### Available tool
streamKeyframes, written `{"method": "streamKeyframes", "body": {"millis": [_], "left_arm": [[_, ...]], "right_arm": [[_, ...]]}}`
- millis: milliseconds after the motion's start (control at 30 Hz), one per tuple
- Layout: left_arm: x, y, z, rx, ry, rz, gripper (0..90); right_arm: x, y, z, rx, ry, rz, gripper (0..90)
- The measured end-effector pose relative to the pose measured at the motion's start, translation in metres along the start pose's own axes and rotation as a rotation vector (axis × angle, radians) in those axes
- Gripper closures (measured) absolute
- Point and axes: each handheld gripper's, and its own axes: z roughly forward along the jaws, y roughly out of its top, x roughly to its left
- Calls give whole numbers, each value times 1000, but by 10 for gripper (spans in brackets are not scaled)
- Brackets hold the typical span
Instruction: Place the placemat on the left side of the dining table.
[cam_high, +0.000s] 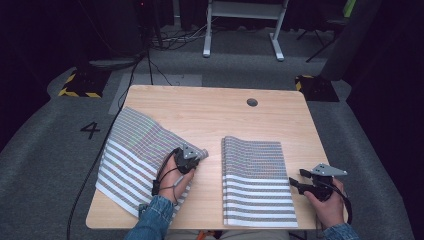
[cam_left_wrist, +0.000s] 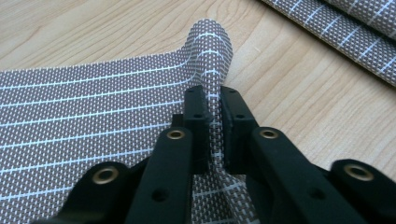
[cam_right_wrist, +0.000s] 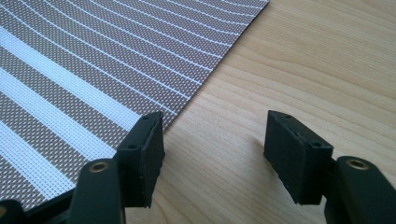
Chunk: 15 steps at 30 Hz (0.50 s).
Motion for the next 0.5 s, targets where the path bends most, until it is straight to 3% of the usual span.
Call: {"method": "streamKeyframes", "body": {"millis": [100, 300, 400, 500], "left_arm": [[2, 0, -3, -18, -10, -12, 859], [-9, 6, -19, -88, -37, 40, 866], [-18, 12, -31, -141, -67, 69, 868], [-30, 18, -44, -210, -135, 128, 867]], "right_arm": [[0, 0, 0, 0, 0, 0, 379], [0, 0, 0, 0, 0, 0, 379], [0, 0, 0, 0, 0, 0, 379], [0, 0, 0, 0, 0, 0, 379]]}}
